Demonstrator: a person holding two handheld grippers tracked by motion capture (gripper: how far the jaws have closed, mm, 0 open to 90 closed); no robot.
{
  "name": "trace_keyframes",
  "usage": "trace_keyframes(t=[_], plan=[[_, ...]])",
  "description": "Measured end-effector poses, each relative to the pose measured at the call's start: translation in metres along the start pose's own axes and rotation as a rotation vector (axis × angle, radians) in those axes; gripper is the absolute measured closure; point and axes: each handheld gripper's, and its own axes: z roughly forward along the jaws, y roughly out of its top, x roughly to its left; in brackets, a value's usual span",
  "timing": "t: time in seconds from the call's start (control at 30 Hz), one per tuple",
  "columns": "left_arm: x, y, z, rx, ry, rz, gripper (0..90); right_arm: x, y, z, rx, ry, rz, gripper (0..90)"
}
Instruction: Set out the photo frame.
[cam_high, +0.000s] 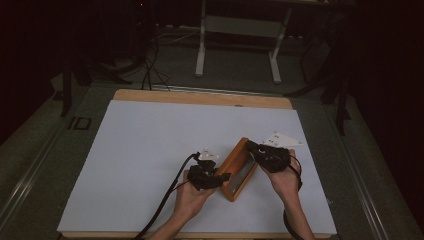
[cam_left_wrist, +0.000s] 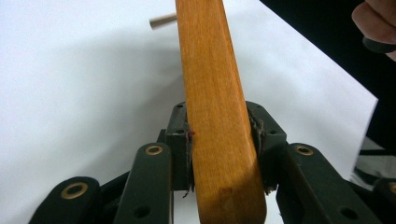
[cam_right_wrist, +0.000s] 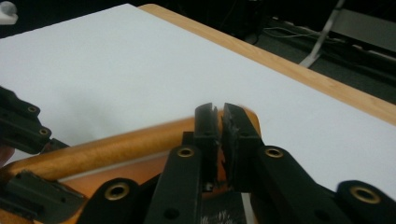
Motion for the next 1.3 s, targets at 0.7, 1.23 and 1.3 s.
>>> trace_keyframes(t=[0.7,1.23,1.3], plan=[[-0.022,-0.01,0.006,-0.092,-0.087,0.081,58.9,-0.012,-0.02,-0.012,0.036,-0.04,0.031,90.0],[-0.028,-0.043,0.021,-0.054,-0.026,0.146,66.0,-0.013,-0.025,-0.018,0.007,-0.04,0.042,90.0],[-0.027,-0.042,0.02,-0.057,-0.007,0.147,68.3,-0.013,-0.025,-0.019,0.012,-0.044,0.035,90.0]])
